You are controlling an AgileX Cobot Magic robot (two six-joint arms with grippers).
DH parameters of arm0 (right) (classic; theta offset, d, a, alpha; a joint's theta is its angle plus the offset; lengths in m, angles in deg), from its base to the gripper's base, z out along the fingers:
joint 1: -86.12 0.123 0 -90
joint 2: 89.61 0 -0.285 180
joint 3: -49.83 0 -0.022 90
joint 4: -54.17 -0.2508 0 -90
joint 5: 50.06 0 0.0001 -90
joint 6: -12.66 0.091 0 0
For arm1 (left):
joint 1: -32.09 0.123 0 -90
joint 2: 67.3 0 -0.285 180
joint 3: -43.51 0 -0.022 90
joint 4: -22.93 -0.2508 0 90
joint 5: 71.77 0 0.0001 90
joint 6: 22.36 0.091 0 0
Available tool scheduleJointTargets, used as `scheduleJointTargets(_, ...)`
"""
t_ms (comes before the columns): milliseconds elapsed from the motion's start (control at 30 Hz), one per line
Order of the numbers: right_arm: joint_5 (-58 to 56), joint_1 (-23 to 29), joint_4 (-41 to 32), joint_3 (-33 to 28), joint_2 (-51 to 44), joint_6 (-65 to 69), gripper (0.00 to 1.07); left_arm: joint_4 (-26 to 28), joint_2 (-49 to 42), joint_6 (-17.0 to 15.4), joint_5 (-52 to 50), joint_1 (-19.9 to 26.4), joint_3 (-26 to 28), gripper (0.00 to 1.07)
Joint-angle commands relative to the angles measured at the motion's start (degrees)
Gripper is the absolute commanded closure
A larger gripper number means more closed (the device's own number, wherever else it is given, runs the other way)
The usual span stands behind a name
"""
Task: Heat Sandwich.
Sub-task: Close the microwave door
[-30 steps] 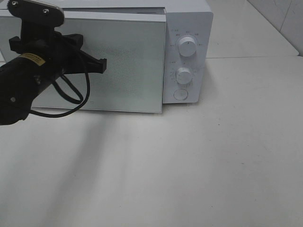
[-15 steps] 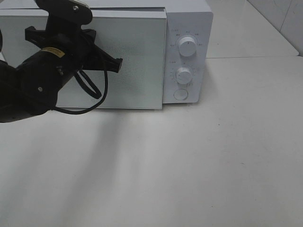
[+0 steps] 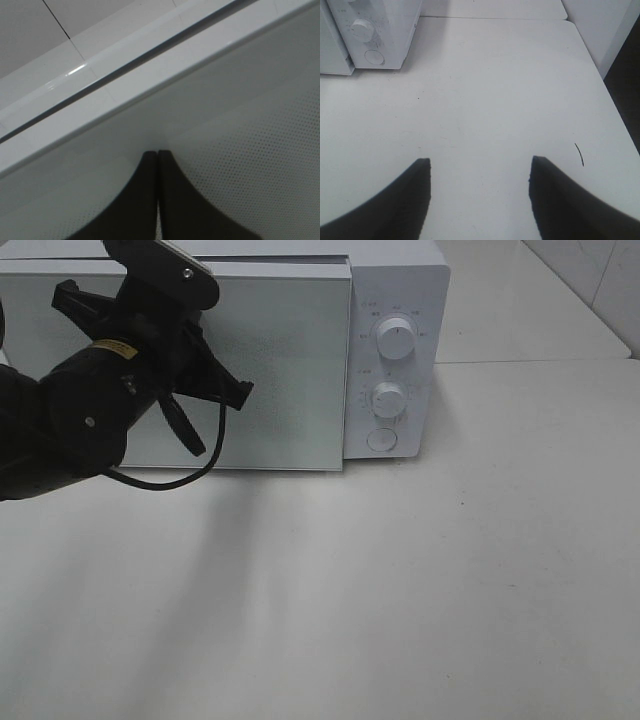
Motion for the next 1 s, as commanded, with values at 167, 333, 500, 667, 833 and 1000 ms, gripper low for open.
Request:
scheduleJointTargets(167, 0.7, 0.1, 0.0, -0.1, -1.3, 0.3, 0.5, 2.6, 0.3, 7.9, -1.2, 0.4, 1.1, 1.07)
scheduleJointTargets(333, 0.7, 0.1, 0.0, -0.1, -1.3, 0.3, 0.5, 2.6, 0.9, 11.3, -1.7, 0.7, 1.1, 1.07)
scheduleJointTargets(500, 0.7, 0.1, 0.0, -0.1, -1.3, 0.3, 0.5, 3.0, 4.5, 17.4, -2.1, 1.2, 3.3, 1.07)
scheduleJointTargets(667, 0.7, 0.1, 0.0, -0.1, -1.3, 0.3, 0.5, 4.9, 8.7, 28.5, -2.4, 1.6, 8.4, 1.07)
scheduleJointTargets(833, 0.7, 0.1, 0.0, -0.1, -1.3, 0.3, 0.5, 7.8, 10.3, 35.0, -3.6, 1.6, 11.6, 1.07)
scheduleJointTargets(1000, 0.7, 0.1, 0.0, -0.1, -1.3, 0.3, 0.5, 7.8, 10.3, 35.0, -3.9, 1.6, 11.7, 1.07)
